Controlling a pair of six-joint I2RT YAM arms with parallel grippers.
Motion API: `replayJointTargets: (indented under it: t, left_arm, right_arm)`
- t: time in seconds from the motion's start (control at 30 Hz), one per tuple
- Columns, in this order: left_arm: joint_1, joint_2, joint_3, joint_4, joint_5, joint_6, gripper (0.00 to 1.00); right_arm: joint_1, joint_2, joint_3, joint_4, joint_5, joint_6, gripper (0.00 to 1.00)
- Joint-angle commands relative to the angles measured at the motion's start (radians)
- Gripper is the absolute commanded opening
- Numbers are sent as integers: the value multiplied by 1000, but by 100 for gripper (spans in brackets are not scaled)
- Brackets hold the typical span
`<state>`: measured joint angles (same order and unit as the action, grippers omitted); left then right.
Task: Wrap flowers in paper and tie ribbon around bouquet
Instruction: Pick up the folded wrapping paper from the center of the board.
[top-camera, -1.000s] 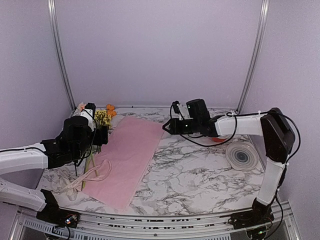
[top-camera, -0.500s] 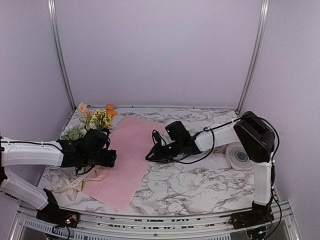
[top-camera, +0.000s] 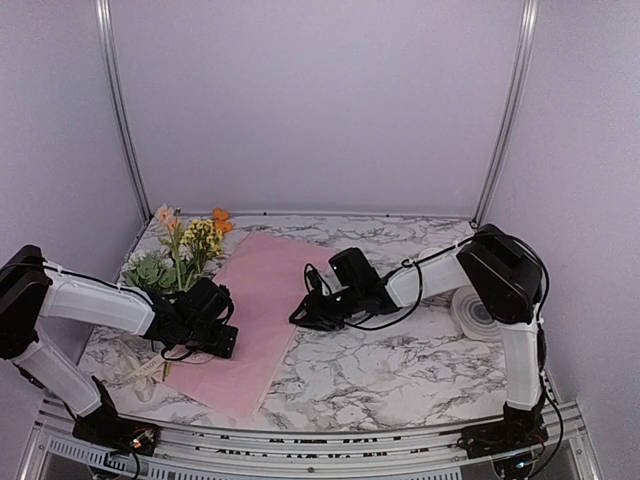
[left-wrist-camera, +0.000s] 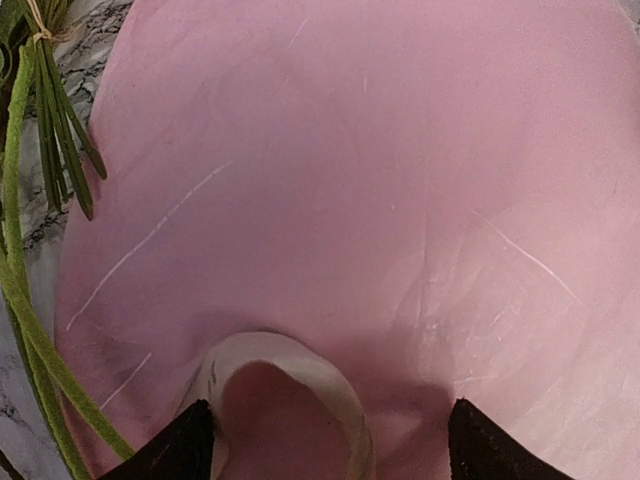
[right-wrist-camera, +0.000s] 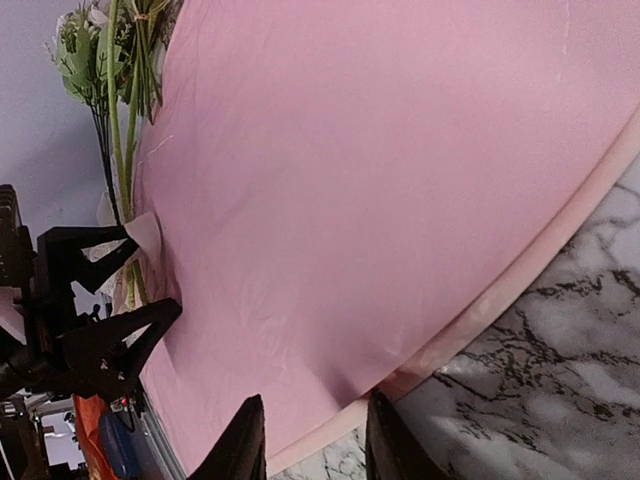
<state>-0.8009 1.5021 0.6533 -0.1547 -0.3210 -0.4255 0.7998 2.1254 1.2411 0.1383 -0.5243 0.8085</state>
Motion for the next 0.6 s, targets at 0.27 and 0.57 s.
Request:
replayJointTargets:
  t: [0.27,0.57]
  left_arm:
    - [-6,22,-49,25,58,0,80]
    - [-6,7,-80,79,78,1,79]
  right_arm:
    - [9,80,33,204,-71,147,38]
    - [16,102,66,285,-105,213,42]
